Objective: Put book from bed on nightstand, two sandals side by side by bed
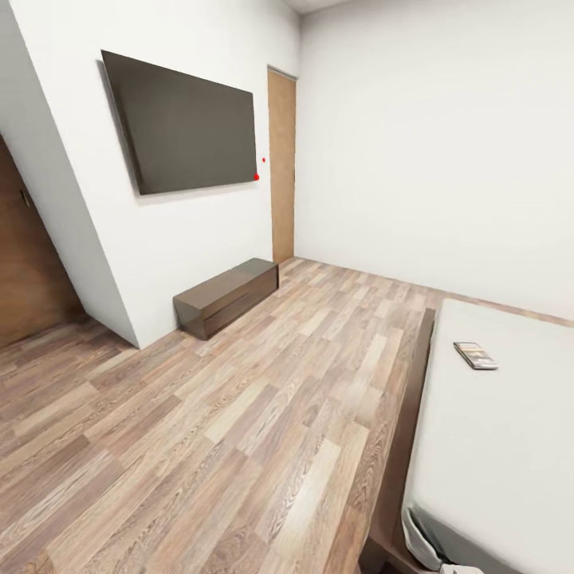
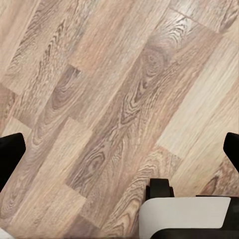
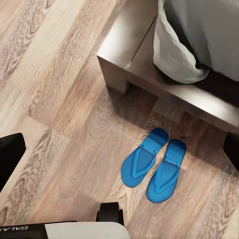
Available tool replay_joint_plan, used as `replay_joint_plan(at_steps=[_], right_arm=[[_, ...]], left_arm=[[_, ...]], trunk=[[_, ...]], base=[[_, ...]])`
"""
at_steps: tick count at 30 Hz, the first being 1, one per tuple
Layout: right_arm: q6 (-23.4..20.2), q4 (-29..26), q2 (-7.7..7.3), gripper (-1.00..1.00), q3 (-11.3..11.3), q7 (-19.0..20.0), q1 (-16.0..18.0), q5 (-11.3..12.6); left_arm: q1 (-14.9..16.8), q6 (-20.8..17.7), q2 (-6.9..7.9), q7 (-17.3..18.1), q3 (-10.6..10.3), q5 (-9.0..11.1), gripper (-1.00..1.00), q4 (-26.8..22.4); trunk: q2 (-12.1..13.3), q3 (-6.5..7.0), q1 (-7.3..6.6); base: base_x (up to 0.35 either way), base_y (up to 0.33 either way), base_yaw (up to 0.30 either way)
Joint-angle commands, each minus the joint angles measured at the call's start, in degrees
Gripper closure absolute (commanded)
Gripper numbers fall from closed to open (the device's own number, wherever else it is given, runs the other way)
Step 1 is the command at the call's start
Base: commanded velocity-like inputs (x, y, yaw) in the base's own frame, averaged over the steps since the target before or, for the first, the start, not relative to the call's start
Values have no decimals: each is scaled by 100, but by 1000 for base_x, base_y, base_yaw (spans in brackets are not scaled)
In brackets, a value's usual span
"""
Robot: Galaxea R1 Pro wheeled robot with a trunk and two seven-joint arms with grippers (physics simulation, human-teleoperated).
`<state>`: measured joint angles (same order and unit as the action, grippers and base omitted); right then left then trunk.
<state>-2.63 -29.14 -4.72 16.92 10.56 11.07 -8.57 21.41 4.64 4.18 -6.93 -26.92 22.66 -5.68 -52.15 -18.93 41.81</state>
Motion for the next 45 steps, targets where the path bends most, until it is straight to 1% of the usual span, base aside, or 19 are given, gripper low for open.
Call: replay_joint_plan(at_steps=[1,9,26,32,45], right_arm=[[-27,-16,6,-100,48,51,1,-59],[-27,-16,6,-100,48,51,1,-57],[-27,-16,6,-100,48,51,1,-63],[-27,-14,6,-100,48,51,1,-65],[-27,-13,6,-100,48,51,1,-65]], left_arm=[[4,12,1,-19,-49,46,-100,-1],[4,14,2,-19,-45,46,-100,0],[4,13,2,-19,-44,46,-100,2],[4,16,-3,-19,-49,46,-100,-1],[4,11,-4,-19,-46,46,-100,3]], trunk=[[-5,-10,0],[-5,-20,0],[-5,-23,0],[-5,-23,0],[-5,-23,0]], base=[[0,0,246],[0,2,110],[0,33,28],[0,16,196],[0,2,267]])
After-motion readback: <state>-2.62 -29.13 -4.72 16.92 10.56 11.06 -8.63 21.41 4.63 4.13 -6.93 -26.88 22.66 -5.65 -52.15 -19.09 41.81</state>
